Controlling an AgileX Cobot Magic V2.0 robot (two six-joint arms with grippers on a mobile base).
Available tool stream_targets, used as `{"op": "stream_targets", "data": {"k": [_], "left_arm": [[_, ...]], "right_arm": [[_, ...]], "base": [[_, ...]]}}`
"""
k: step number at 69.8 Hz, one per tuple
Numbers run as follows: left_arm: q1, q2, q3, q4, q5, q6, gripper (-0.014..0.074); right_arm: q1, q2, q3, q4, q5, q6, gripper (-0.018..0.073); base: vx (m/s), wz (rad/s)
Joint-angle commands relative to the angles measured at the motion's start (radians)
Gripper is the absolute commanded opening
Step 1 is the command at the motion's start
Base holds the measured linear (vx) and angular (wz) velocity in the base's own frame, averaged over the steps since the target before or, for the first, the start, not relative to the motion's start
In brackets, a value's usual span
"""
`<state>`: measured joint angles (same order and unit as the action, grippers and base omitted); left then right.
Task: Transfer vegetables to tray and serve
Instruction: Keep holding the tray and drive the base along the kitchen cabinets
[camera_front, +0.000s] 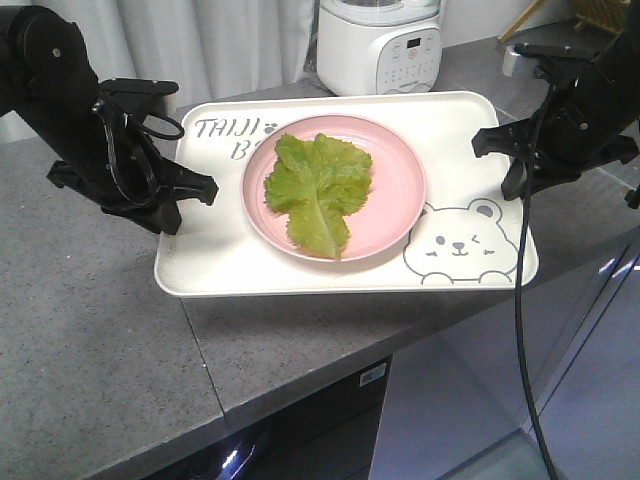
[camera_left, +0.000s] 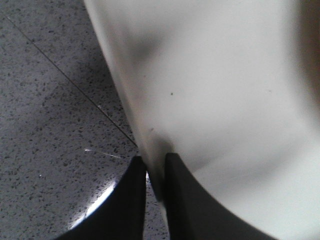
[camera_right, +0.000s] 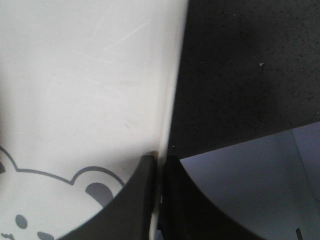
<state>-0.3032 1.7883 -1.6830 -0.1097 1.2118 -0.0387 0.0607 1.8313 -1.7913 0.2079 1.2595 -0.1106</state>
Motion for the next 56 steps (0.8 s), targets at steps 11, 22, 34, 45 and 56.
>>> {"op": "stream_targets", "data": {"k": [11,22,34,45,56], "left_arm": [[-0.017,-0.059,-0.031,-0.072,-0.048,0.025,-0.0006],[-0.017,-0.059,-0.031,-0.072,-0.048,0.025,-0.0006],[-0.017,-0.059,-0.031,-0.072,-0.048,0.025,-0.0006],[-0.017,-0.059,-0.031,-0.072,-0.048,0.025,-0.0006],[-0.017,-0.059,-0.031,-0.072,-0.048,0.025,-0.0006]], "right_arm": [[0.007,-0.06,-0.028,0.067,0.023,-0.024,-0.001],[0.007,-0.06,-0.028,0.067,0.023,-0.024,-0.001],[0.007,-0.06,-0.028,0.067,0.023,-0.024,-0.001],[0.007,-0.06,-0.028,0.067,0.023,-0.024,-0.001],[0.007,-0.06,-0.028,0.067,0.023,-0.024,-0.001]], "base": [[-0.02,-0.16],[-0.02,-0.14],[-0.01,-0.15],[-0.02,-0.16],[-0.02,-0.18]]}}
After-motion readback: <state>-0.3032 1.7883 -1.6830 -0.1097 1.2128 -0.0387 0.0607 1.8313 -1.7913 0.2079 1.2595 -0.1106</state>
